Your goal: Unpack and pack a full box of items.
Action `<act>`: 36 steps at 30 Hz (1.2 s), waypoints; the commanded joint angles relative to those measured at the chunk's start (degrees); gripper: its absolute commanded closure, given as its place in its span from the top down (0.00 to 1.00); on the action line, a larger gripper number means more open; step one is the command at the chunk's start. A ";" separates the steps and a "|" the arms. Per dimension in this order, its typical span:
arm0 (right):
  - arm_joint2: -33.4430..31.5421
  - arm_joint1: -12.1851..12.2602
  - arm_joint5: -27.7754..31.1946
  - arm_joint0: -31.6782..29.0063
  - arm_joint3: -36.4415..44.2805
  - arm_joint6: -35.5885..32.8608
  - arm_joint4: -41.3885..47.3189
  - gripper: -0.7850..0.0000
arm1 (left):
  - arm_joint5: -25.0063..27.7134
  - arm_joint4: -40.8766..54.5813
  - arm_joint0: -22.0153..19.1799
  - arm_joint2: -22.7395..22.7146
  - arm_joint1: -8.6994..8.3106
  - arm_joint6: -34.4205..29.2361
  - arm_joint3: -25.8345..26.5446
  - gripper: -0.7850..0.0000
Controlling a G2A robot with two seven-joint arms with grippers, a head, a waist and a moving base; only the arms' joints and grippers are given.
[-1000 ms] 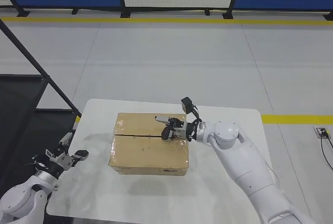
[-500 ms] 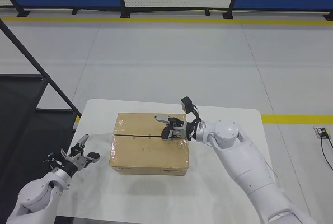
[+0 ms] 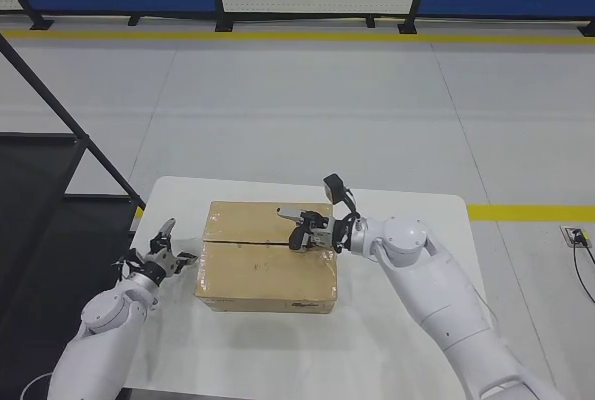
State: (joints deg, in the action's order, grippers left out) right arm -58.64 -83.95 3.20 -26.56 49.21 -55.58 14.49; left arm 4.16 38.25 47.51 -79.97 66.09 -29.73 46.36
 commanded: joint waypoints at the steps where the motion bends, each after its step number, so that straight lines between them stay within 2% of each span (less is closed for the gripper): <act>1: -0.09 0.08 -0.12 -0.16 0.33 0.08 -0.14 1.00 | 1.57 0.85 -0.76 0.09 0.29 0.21 -1.30 1.00; 7: -0.14 0.25 -0.69 -0.47 1.18 0.02 -0.55 1.00 | 6.93 3.10 -1.14 -1.69 0.48 1.10 -2.59 1.00; 13: 0.13 0.25 -1.04 -0.39 1.42 -0.03 -0.86 1.00 | 11.26 4.39 0.79 -5.24 -0.17 0.72 0.72 1.00; 24: -0.39 0.22 -0.49 -0.96 1.59 2.36 0.24 1.00 | 15.59 0.62 9.04 -10.87 -1.37 6.12 13.90 1.00; 36: -0.63 0.30 -0.72 -1.85 2.26 3.91 0.47 1.00 | 19.27 -6.45 17.73 -13.73 -1.62 12.11 28.38 1.00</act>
State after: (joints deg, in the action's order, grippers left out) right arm -59.21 -83.65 2.55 -28.28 51.44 -52.17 14.93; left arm 23.33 32.09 64.64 -93.51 64.46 -18.06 73.52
